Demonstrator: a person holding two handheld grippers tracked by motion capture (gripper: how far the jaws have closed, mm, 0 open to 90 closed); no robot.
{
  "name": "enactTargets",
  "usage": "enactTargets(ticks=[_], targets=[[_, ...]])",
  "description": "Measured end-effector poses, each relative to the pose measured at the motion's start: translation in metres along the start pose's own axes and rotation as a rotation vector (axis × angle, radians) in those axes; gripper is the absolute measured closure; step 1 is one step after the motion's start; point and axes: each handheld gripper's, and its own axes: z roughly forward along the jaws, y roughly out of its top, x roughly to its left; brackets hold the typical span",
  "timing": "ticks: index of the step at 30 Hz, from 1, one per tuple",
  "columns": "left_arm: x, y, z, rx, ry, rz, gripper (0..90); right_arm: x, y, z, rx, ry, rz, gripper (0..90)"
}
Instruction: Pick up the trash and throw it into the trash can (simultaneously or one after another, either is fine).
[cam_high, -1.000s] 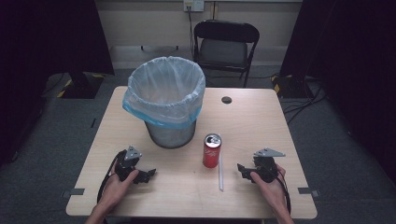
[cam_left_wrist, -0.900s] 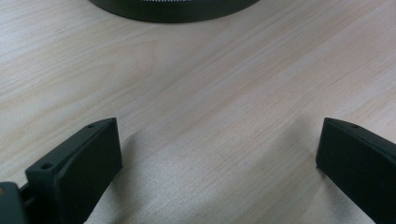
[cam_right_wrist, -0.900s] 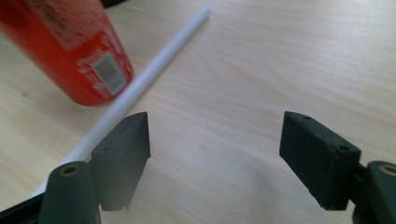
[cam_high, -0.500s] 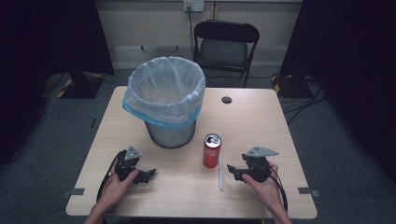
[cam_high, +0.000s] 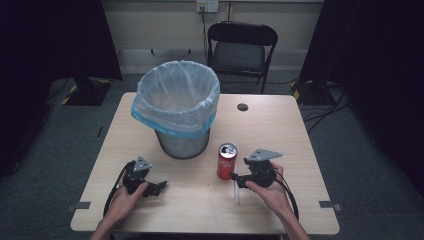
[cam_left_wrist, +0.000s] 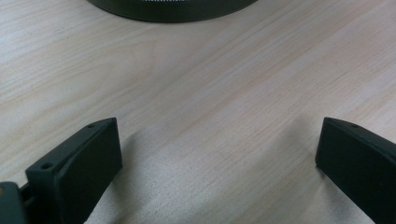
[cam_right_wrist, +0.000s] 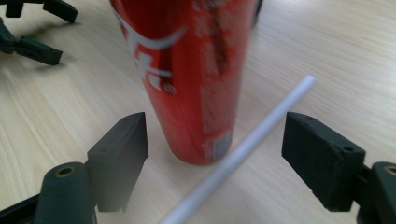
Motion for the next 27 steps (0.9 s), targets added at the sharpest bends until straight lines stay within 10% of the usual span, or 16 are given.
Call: enactTargets(ticks=[27], targets=[[0.0,0.0,0.0,0.0,0.0,0.0,0.0,0.008,0.01,0.045,0.01,0.019,-0.048,29.8]])
